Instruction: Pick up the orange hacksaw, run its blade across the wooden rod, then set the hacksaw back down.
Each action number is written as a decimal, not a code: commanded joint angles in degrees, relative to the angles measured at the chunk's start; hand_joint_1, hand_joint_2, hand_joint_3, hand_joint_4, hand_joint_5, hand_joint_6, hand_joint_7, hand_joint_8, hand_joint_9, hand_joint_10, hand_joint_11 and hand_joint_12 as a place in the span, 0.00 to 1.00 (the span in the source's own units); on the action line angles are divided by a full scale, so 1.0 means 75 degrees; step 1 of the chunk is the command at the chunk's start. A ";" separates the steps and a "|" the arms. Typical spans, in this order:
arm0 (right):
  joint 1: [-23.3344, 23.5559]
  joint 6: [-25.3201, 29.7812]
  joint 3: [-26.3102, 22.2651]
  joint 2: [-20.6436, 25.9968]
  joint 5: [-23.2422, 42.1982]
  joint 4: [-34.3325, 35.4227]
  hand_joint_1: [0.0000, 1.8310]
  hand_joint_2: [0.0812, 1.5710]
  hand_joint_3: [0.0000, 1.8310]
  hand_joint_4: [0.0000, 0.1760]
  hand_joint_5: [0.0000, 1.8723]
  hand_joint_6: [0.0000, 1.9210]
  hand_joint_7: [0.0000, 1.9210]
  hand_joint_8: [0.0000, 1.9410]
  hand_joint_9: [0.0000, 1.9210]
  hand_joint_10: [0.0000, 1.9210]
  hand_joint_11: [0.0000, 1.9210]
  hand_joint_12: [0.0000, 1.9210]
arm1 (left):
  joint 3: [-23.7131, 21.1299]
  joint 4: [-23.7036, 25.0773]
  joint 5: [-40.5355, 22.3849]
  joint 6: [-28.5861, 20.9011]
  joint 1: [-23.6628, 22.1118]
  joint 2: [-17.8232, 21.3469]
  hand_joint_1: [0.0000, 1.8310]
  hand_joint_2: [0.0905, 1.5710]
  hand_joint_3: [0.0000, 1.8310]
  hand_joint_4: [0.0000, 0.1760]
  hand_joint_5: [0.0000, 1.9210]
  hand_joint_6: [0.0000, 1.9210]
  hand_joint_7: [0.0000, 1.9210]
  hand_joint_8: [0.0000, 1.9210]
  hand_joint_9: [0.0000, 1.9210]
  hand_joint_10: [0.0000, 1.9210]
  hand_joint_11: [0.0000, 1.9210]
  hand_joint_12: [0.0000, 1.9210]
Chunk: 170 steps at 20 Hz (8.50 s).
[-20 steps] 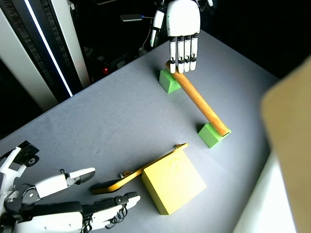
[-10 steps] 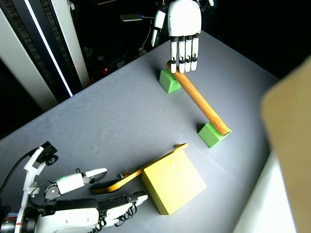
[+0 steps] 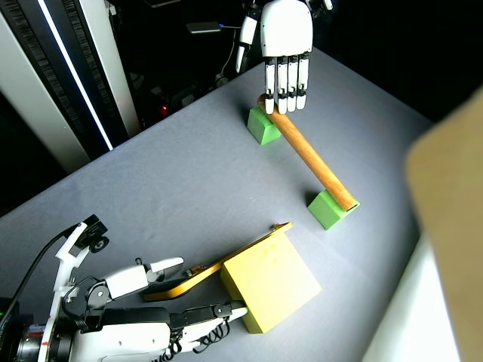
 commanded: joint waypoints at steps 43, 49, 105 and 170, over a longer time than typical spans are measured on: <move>0.1686 -0.4352 -0.1780 0.1826 0.0811 0.2252 0.75 0.70 0.00 0.00 0.44 0.53 0.51 0.49 0.52 0.66 0.46 0.72 | 0.0000 -0.0031 -0.0107 -0.0003 -0.0198 -0.0117 0.03 0.80 0.00 0.00 0.07 0.00 0.07 0.00 0.06 0.00 0.00 0.17; 0.2544 -0.6016 -0.2163 0.1542 0.0214 0.3905 0.75 0.71 0.00 0.00 0.42 0.57 0.49 0.51 0.50 0.69 0.46 0.71 | 0.0008 -0.0031 -0.0100 -0.0003 -0.0193 -0.0117 0.03 0.80 0.00 0.00 0.07 0.00 0.07 0.00 0.05 0.00 0.00 0.15; 0.1625 -1.3460 -0.4949 -0.1254 0.4535 1.2162 0.75 0.72 0.00 0.00 0.43 0.57 0.46 0.56 0.48 0.69 0.44 0.68 | -0.0029 -0.0031 -0.0034 -0.0003 -0.0271 -0.0184 0.06 0.80 0.00 0.00 0.06 0.00 0.05 0.00 0.04 0.00 0.00 0.11; -0.0780 -1.1067 -0.6081 -0.0470 0.6732 1.2369 0.75 0.72 0.00 0.00 0.42 0.57 0.46 0.56 0.49 0.68 0.46 0.67 | 0.0007 -0.0031 0.0117 -0.0003 -0.0438 -0.0299 0.02 0.81 0.00 0.00 0.06 0.00 0.06 0.00 0.04 0.00 0.00 0.08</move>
